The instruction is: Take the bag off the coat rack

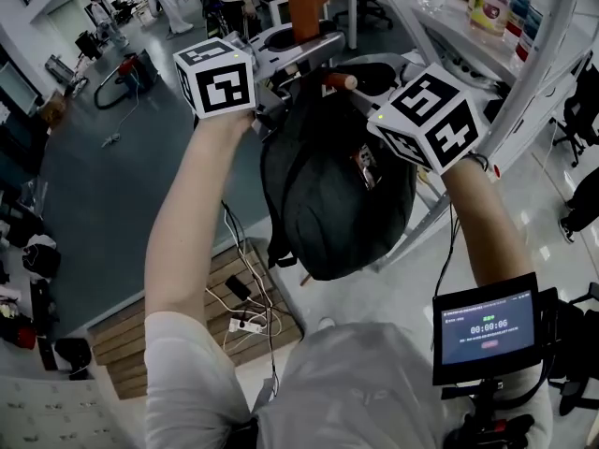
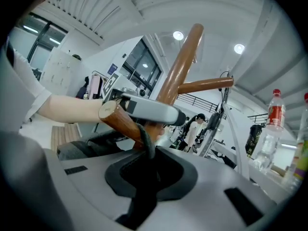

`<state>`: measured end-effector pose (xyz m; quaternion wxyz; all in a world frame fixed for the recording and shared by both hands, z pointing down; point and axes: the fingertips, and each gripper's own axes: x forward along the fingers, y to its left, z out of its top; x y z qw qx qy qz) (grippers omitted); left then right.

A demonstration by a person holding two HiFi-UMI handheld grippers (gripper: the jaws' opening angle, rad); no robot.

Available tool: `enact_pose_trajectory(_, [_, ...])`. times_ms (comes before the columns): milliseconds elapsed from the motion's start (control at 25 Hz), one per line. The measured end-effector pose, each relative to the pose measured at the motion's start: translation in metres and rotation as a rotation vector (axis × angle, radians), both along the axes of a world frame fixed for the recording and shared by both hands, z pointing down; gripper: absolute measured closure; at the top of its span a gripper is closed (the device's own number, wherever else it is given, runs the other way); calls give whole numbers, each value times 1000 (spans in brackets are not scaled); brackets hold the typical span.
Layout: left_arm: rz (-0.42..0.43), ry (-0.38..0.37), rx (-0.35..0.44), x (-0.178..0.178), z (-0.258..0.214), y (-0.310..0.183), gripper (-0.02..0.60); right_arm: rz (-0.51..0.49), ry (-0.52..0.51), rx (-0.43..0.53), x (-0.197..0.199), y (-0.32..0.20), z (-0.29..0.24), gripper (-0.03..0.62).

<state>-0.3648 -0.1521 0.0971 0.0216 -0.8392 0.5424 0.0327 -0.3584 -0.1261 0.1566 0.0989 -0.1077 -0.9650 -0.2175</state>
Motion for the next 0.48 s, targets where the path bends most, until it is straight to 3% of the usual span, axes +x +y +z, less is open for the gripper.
enact_pose_trajectory(240, [20, 39, -14, -4, 5, -3, 462, 10, -21, -127, 5, -2, -10, 551])
enact_pose_trajectory(480, [-1, 40, -21, -10, 9, -8, 462, -2, -80, -161, 28, -5, -35, 551])
